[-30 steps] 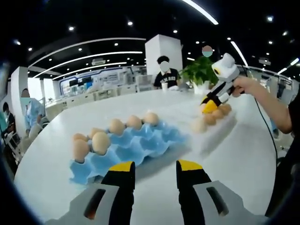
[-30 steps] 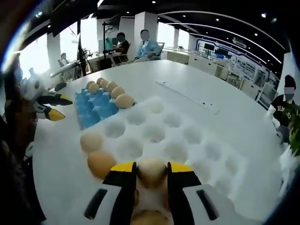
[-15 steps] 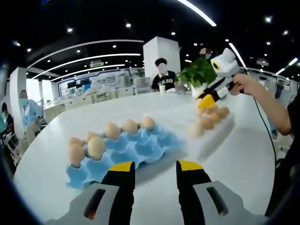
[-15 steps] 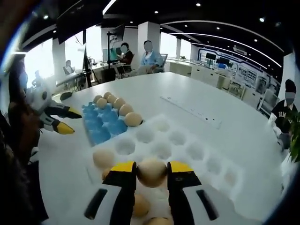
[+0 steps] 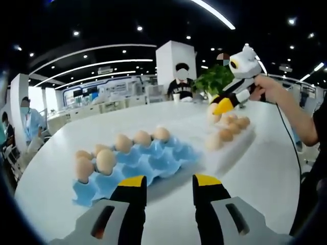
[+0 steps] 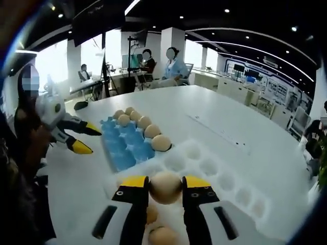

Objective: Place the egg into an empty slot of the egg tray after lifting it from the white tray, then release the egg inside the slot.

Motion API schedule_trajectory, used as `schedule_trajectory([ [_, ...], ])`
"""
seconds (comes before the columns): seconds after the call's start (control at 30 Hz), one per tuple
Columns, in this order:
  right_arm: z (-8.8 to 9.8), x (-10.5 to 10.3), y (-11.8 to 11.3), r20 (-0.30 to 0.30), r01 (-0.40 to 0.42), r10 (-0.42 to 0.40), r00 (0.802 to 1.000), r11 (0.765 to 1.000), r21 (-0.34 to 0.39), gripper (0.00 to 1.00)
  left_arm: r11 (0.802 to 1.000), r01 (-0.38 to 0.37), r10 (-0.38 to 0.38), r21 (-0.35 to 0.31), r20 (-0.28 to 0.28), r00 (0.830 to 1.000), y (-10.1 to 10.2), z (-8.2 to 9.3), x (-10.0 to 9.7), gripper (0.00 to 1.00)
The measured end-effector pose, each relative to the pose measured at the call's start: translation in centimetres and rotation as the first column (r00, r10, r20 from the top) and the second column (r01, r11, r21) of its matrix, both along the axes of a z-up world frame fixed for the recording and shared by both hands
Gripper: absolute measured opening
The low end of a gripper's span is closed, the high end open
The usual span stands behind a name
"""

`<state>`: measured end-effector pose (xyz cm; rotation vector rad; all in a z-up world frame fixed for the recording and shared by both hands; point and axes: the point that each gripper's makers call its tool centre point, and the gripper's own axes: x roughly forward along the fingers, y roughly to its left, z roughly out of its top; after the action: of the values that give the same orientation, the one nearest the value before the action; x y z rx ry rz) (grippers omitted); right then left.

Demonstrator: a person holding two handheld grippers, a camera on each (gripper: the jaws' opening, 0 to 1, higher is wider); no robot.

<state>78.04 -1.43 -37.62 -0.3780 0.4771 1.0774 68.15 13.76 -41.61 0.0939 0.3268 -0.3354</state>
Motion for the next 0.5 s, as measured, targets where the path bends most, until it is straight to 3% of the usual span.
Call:
schedule_trajectory([
  [0.5,0.0,-3.1,4.8,0.002,-0.117,0.117,0.993,0.993,-0.003,0.27,1.0,-0.006,0.006,0.003,0.01,1.0,0.3,-0.1,-0.3,0.38],
])
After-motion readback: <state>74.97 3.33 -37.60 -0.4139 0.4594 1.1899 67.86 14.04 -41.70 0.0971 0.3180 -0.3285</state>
